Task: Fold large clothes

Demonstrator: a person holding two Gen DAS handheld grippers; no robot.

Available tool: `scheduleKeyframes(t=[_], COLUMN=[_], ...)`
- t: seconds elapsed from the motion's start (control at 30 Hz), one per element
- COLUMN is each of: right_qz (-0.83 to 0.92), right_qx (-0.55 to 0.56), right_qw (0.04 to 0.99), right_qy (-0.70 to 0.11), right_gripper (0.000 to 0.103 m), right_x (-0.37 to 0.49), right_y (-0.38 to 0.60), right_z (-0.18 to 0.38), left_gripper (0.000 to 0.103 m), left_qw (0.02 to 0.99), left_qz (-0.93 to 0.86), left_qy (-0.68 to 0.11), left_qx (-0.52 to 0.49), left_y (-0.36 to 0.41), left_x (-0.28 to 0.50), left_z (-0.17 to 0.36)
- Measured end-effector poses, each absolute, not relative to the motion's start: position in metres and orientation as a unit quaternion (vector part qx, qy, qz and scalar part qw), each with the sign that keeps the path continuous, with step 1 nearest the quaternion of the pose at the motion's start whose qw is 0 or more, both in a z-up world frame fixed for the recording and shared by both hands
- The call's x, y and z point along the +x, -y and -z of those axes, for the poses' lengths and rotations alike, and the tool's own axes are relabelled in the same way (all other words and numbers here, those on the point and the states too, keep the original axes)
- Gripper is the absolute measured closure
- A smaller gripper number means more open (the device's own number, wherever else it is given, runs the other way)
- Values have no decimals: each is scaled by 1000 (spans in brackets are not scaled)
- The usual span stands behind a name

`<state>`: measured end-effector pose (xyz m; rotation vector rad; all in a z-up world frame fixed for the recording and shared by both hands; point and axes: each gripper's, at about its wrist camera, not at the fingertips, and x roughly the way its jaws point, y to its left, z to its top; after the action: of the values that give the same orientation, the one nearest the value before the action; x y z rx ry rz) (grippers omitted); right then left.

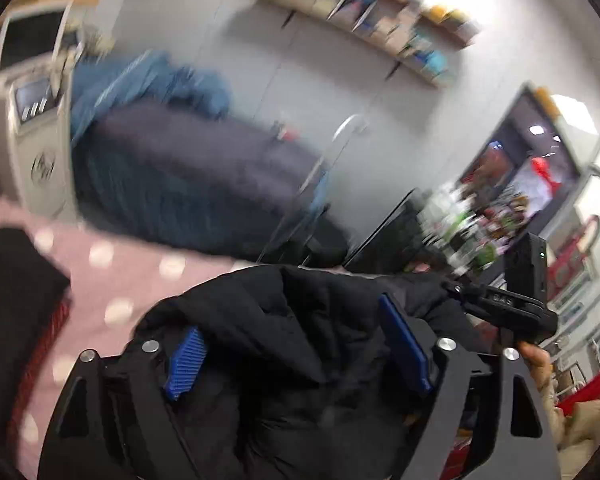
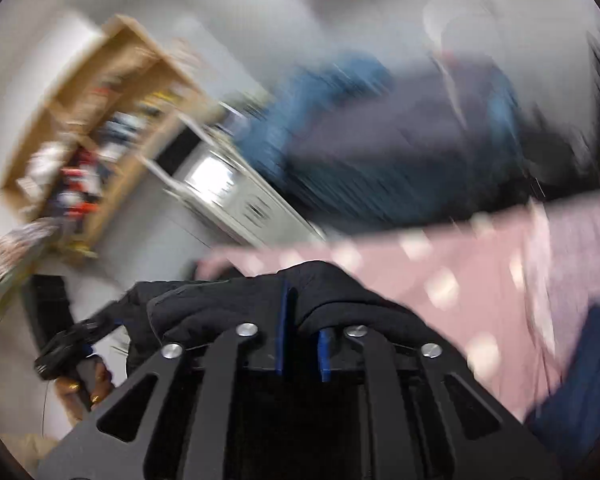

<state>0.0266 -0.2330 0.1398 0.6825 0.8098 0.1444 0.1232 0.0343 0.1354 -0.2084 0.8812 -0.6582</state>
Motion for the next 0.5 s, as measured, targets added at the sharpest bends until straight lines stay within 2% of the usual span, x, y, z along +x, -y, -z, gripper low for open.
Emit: scheduleKeyframes(t=[0.03, 0.07, 0.17, 0.27, 0.37, 0.5], right_qz=[-52, -25, 16, 46, 79, 69], right_qx=[340, 350, 357, 382, 352, 289], right_qw=[844, 826, 800, 761, 772, 801], right_qy=[-412, -440, -482, -522, -523, -520], right_gripper=[43, 17, 15, 15, 15, 13], right_x=[34, 32, 8, -20, -44, -32], right_y=[235, 237, 234, 238, 248, 242], right_z=[-104, -65, 10, 53, 49, 33], left_gripper=[25, 25, 25, 23, 17, 16], left_qw=[841, 834, 817, 807, 814, 823], left_qz=[292, 267, 194, 143, 100, 57], left_qy=[-445, -474, -534, -560, -561, -559], left_qx=[-99, -95, -97, -118, -111, -86], left_y=[-35, -38, -61, -100, -136, -155], left_x=[132, 139, 138, 124, 112, 114], left_z=[-105, -76, 5, 42, 56, 64])
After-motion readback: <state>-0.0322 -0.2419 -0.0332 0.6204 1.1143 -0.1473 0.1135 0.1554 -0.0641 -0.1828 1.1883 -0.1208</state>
